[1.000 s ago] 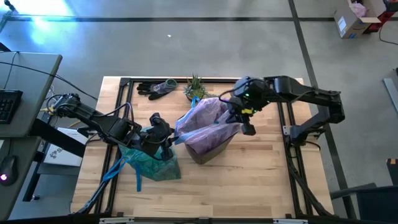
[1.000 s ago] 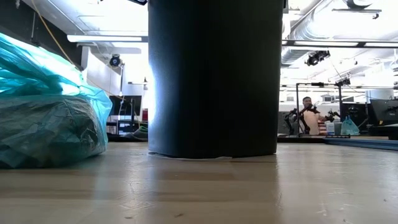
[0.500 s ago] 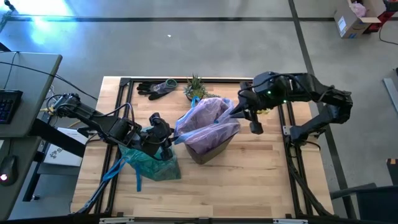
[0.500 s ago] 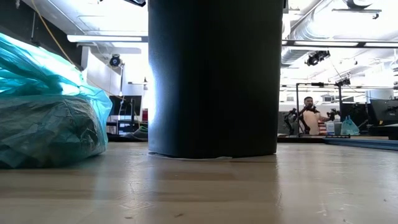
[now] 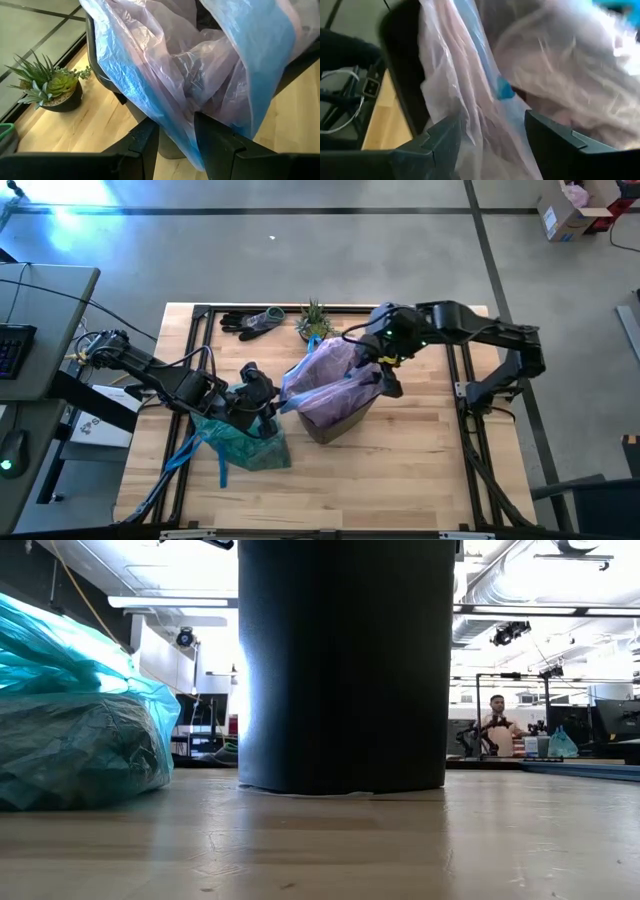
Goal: Place trash/remove bag and relplace
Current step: Put the pink trash bag into the trash bin
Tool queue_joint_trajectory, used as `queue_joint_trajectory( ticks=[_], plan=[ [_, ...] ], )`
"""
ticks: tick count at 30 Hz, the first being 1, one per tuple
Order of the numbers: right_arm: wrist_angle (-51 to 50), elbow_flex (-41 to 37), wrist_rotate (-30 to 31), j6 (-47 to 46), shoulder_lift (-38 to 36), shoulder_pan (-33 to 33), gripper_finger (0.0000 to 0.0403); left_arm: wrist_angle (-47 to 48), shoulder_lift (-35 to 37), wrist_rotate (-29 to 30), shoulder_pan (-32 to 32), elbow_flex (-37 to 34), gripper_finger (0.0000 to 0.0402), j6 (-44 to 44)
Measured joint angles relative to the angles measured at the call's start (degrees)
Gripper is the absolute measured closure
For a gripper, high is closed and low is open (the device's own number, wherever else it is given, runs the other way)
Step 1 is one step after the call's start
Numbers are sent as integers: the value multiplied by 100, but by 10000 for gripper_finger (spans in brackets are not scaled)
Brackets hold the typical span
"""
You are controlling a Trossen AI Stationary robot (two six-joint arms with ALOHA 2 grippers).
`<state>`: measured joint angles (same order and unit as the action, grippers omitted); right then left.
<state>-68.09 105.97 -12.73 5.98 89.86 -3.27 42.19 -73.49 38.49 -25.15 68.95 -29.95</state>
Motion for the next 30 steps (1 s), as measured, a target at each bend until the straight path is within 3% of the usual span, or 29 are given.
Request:
queue_joint_trajectory(
  ticks=[9, 13, 17, 19, 25, 30],
  plan=[
    [-370, 0, -876, 5, 432, -120, 215, -4, 0, -41, -4, 0, 293, 7],
    [-398, 0, -1049, 33, 459, -120, 270, -3, 0, -41, -4, 0, 293, 8],
    [-439, 1, -1047, 161, 459, -99, 361, -2, 0, -41, -4, 0, 293, 9],
    [-439, 2, -912, 263, 427, -18, 391, -2, 0, -39, -4, 0, 293, 9],
    [-274, 4, 197, 316, 90, 328, 402, 4, 0, -38, -4, 0, 293, 15],
    [-9, 15, 737, 188, -282, 605, 403, 0, 2, -41, -4, 0, 293, 15]
  ],
)
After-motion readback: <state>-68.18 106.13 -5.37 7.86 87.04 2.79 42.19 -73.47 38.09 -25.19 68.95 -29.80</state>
